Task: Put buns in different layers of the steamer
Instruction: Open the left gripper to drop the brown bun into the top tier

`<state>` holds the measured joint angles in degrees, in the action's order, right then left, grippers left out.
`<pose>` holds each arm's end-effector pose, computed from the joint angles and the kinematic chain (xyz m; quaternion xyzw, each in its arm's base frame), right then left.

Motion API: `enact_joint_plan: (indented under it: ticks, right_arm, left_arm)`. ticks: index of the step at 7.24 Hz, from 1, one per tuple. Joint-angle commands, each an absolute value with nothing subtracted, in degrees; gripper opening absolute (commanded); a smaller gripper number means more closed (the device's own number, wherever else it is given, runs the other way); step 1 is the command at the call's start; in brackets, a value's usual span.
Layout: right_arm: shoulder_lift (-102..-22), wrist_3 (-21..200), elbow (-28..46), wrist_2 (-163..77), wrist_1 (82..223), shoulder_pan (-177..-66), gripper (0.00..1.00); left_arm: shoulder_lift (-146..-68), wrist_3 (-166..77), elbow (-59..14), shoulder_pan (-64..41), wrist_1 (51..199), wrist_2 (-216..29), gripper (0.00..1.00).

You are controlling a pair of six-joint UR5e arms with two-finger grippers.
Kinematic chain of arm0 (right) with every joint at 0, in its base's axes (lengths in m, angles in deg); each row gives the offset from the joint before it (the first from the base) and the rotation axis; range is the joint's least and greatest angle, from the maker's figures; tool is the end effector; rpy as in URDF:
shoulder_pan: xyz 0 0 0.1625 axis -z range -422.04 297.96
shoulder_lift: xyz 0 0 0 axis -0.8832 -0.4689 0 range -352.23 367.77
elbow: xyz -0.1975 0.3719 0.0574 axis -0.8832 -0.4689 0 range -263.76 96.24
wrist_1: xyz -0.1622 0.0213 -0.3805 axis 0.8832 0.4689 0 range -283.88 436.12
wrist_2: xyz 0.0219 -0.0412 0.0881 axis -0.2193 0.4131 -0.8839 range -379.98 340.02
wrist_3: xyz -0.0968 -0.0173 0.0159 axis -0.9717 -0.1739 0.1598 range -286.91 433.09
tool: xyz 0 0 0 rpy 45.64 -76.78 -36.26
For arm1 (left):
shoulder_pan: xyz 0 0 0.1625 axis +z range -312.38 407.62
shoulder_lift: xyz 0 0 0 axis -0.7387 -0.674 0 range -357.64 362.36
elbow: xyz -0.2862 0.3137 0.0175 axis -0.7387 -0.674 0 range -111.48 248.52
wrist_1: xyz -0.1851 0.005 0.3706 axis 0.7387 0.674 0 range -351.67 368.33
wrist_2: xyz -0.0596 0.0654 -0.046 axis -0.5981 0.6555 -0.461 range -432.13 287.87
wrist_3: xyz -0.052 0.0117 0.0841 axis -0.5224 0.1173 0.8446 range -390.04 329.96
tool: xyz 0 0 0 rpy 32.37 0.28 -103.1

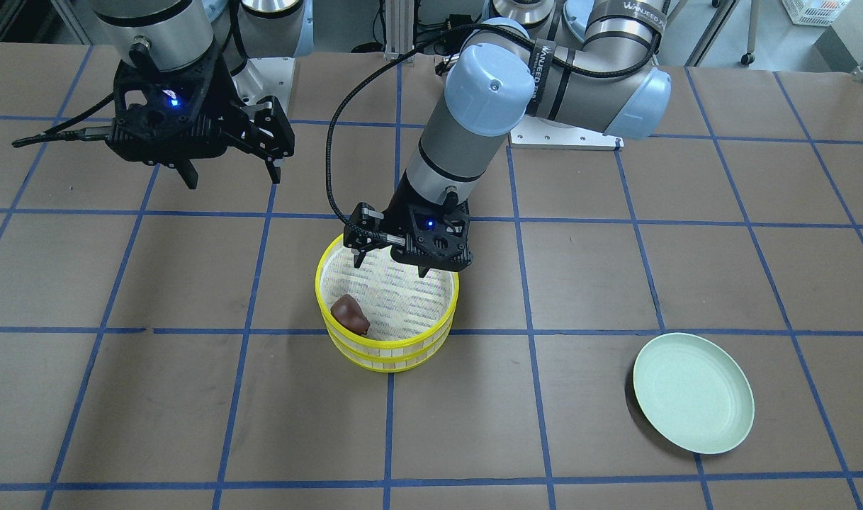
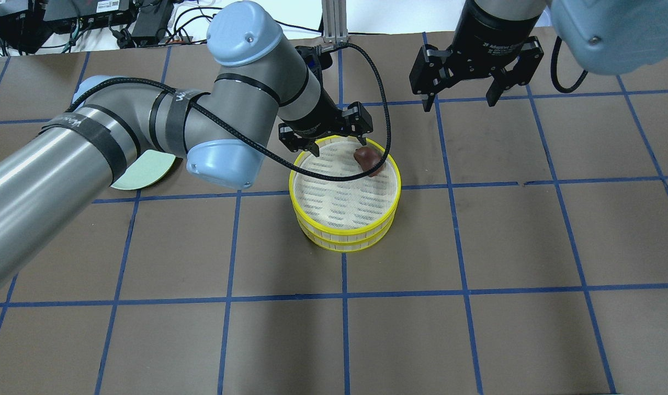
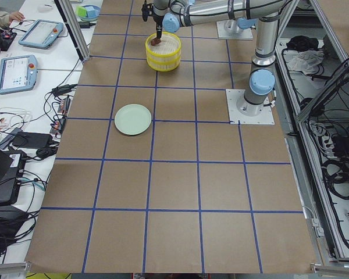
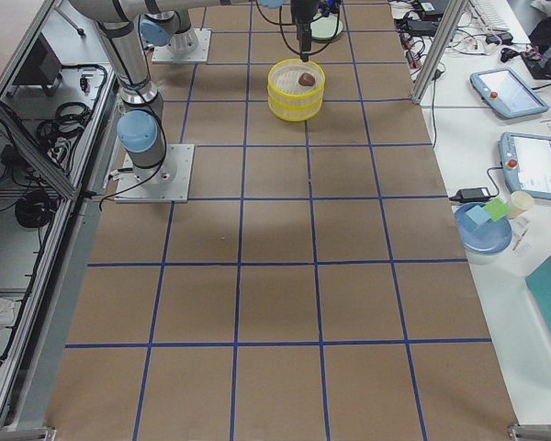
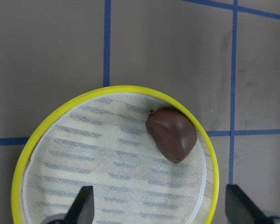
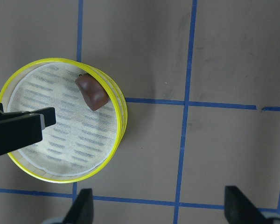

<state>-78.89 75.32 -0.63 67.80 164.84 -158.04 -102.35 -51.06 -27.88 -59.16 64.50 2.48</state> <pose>0.1908 -0.5025 0.5153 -0.0333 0.9991 -0.0182 0.0207 -0.3239 -0.5209 0.3606 0.0216 -0.9848 0.0608 0.1614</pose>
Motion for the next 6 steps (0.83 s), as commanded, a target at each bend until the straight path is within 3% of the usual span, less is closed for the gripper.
enact_joint_plan:
  ticks: [1, 3, 6]
  right_arm:
    - [-78.89, 75.37, -0.61, 67.91, 164.8, -158.01, 1.0]
    - [-78.89, 75.46, -0.61, 67.65, 164.71, -158.01, 1.0]
    - [-78.89, 75.37, -0.61, 67.91, 164.71, -158.01, 1.0]
  left_arm:
    - [-101.45, -49.74, -25.72, -54.98, 69.2, 2.75, 1.0]
    - [-98.03, -38.25, -18.09, -47.95, 85.34, 5.71, 1.0]
    - [-91.35, -24.1, -16.29, -43.71, 92.79, 21.69, 1.0]
